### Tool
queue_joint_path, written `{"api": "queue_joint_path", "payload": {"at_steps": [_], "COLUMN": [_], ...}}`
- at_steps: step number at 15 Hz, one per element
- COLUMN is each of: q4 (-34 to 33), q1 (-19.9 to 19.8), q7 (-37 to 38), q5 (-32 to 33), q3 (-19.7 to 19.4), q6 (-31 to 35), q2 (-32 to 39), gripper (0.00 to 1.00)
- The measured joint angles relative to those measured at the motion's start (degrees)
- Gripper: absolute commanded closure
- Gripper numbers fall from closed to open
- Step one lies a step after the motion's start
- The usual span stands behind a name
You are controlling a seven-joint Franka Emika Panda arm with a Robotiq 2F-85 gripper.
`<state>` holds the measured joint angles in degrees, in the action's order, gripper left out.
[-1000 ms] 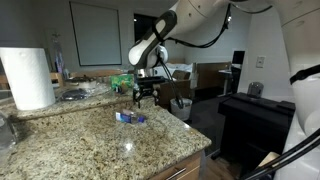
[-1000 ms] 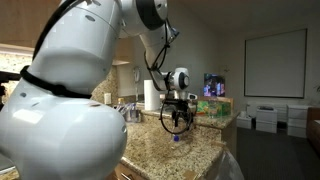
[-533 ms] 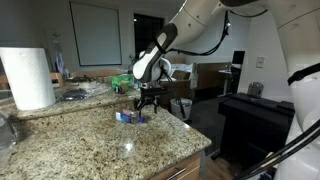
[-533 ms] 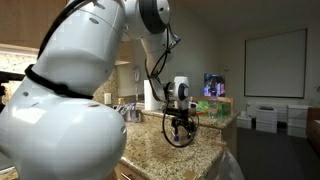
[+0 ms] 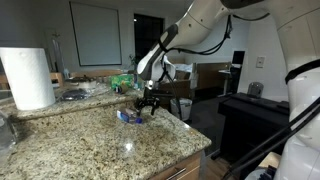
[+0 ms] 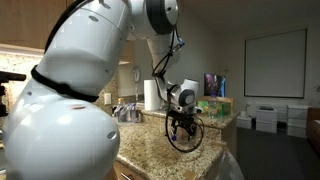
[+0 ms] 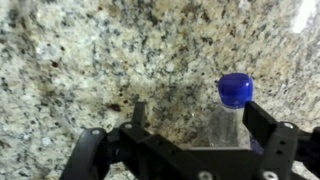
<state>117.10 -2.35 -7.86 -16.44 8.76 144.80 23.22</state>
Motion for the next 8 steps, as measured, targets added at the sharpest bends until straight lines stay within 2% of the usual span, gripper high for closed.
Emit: {"api": "queue_joint_path", "payload": {"at_steps": [4,8], "q4": [-0.79,0.06], "q1": [-2.04,-1.69], "q7": [-7.92,-9.59], "q5": [-4.75,-5.17], "q3": [3.01,3.70], "q6": [-0.85,-1.14], "q2": [-0.10,-0.47], "gripper": [0.00,0.00]}}
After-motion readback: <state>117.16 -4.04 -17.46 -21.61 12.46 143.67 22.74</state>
